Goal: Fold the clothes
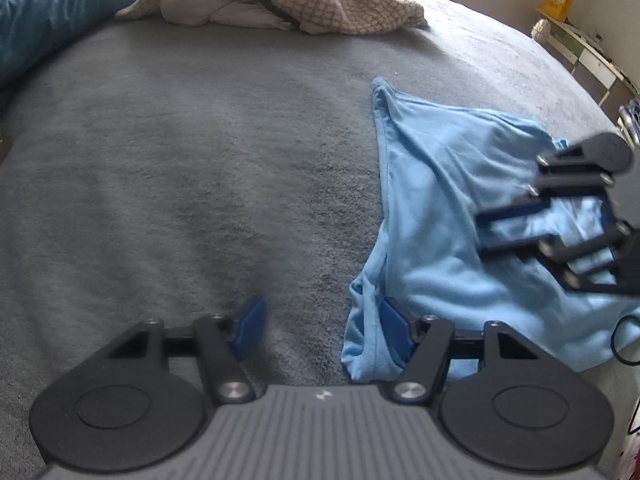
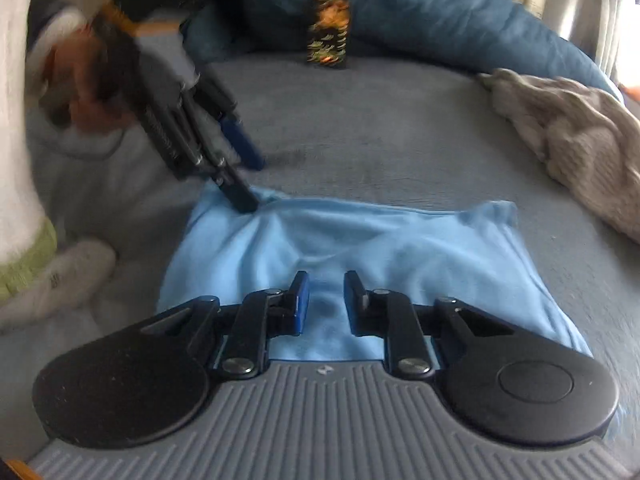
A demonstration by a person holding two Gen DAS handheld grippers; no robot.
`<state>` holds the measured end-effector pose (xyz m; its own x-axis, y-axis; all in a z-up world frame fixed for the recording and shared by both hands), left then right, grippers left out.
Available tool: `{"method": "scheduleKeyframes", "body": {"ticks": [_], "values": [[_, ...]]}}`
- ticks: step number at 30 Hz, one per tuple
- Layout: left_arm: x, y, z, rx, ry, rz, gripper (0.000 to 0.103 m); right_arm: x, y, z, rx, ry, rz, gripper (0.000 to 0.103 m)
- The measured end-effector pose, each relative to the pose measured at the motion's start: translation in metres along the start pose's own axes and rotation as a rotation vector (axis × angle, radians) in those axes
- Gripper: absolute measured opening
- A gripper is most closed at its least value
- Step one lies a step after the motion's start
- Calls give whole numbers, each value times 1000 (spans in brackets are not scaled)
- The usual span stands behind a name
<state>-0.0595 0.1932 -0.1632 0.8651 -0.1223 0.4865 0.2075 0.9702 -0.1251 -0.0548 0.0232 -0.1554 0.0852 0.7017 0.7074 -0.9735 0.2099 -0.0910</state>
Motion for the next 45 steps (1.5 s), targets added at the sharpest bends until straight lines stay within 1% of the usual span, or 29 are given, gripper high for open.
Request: {"method": "scheduleKeyframes", "body": {"ticks": [1, 4, 6, 7, 8, 9, 10, 12, 15, 18, 20, 23, 24, 25, 27, 31, 34, 35, 36, 37, 39, 41, 42, 43, 44, 45], "values": [[0, -1, 0, 1, -2, -8, 65, -4, -9, -3, -37, 24, -6, 16], [-2, 0, -1, -12, -6, -2, 65, -19, -68, 13, -175, 52, -164, 16], [-3, 3, -2, -23, -5, 13, 65, -25, -107, 33, -308, 54, -262, 18], [-3, 3, -2, -27, -4, 14, 65, -26, -119, 41, -345, 52, -294, 18], [-4, 4, -2, -28, -3, 12, 65, -23, -122, 44, -346, 38, -319, 18], [-5, 4, -3, -28, -1, 8, 65, -17, -118, 43, -322, 20, -337, 18], [-6, 4, -4, -27, 0, 3, 65, -9, -104, 35, -277, 5, -328, 18], [-7, 3, -5, -23, 0, -6, 65, 7, -66, 12, -159, -12, -249, 18], [-10, 3, -6, -19, -4, -10, 66, 22, -9, -16, -34, -16, -121, 16], [-11, 2, -6, -20, -6, -16, 66, 14, -27, -26, -100, 7, -116, 16], [-12, 3, -5, -24, -6, -11, 66, 2, -69, -19, -185, 5, -240, 15], [-10, 2, -7, -27, -5, -7, 66, -2, -117, 3, -305, -22, -367, 17], [-10, 2, -8, -26, -5, -9, 66, 0, -117, 6, -297, -36, -385, 17], [-10, 1, -8, -26, -5, -11, 66, 5, -111, 3, -267, -47, -383, 17], [-9, 2, -9, -24, -4, -14, 66, 16, -80, -15, -160, -61, -321, 17], [-10, 2, -8, -20, -5, -17, 66, 26, -43, -43, -78, -41, -206, 15], [-11, 2, -7, -21, -8, -9, 66, 14, -101, -35, -218, -39, -378, 15], [-11, 3, -7, -23, -8, -7, 66, 10, -120, -31, -265, -38, -435, 17], [-11, 3, -7, -25, -8, -7, 66, 6, -137, -28, -307, -39, -490, 17], [-11, 3, -7, -27, -8, -7, 66, 8, -142, -22, -294, -61, -504, 17], [-11, 4, -7, -31, -7, -10, 66, 23, -126, -24, -207, -93, -453, 18], [-11, 4, -7, -33, -6, -14, 66, 33, -101, -35, -93, -89, -388, 15], [-12, 3, -7, -33, -7, -17, 66, 36, -98, -44, -73, -70, -378, 15], [-12, 2, -7, -33, -9, -20, 66, 37, -97, -53, -58, -51, -369, 15], [-12, 2, -6, -34, -11, -21, 66, 32, -108, -62, -95, -25, -384, 15], [-12, 2, -6, -35, -13, -19, 66, 27, -129, -71, -138, -7, -428, 14]]}}
Point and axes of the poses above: each gripper's, at about its wrist camera, not at the fingertips, and z roughly against the way its jaws point, y to its left, x to its top, the point moved 9 cm from there along -z, roughly the way its jaws point
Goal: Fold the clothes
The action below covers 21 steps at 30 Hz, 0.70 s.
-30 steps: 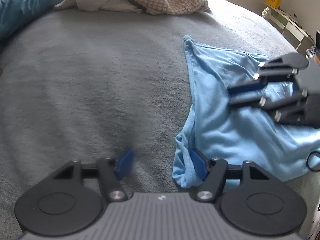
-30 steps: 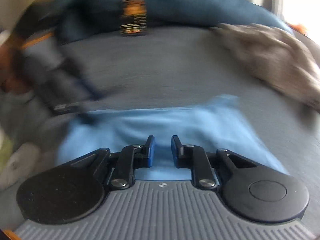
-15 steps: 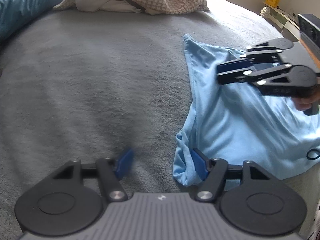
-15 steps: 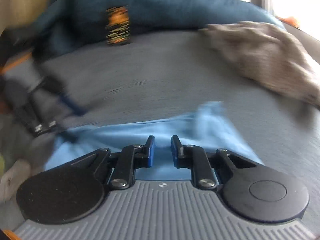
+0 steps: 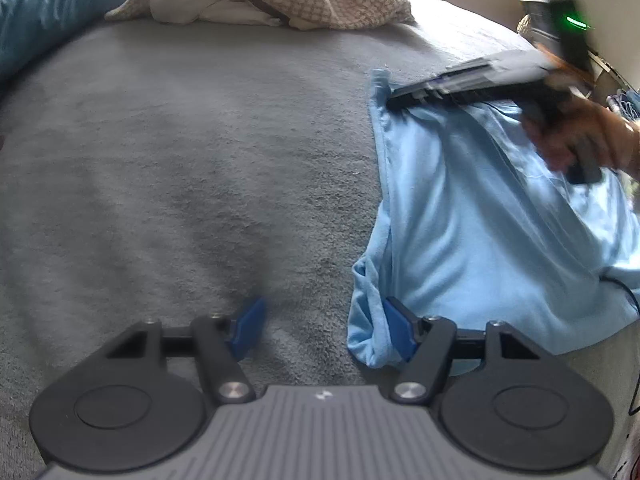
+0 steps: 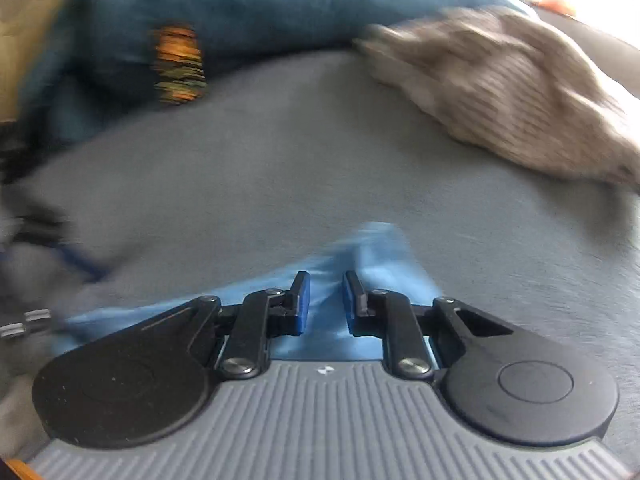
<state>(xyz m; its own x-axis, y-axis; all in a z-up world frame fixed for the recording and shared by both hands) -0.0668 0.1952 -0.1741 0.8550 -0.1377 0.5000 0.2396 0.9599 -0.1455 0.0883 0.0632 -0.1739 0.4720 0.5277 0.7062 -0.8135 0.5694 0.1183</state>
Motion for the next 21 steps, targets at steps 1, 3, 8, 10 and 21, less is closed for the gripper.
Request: {"method": "scheduleKeyframes", "body": {"ticks": [1, 3, 8, 10, 21], "values": [[0, 0, 0, -1, -1, 3, 66, 4, -19, 1, -28, -22, -71, 7], [0, 1, 1, -5, -1, 6, 66, 15, -52, 9, -122, -70, -168, 13], [-2, 1, 3, -16, 5, 12, 66, 19, -29, 29, 61, -93, -137, 13], [-2, 1, 3, -17, 5, 10, 66, 10, -8, 13, 126, -28, -101, 12], [-4, 5, 9, -17, 7, 32, 66, -9, -16, 61, 138, -10, -119, 14]]}}
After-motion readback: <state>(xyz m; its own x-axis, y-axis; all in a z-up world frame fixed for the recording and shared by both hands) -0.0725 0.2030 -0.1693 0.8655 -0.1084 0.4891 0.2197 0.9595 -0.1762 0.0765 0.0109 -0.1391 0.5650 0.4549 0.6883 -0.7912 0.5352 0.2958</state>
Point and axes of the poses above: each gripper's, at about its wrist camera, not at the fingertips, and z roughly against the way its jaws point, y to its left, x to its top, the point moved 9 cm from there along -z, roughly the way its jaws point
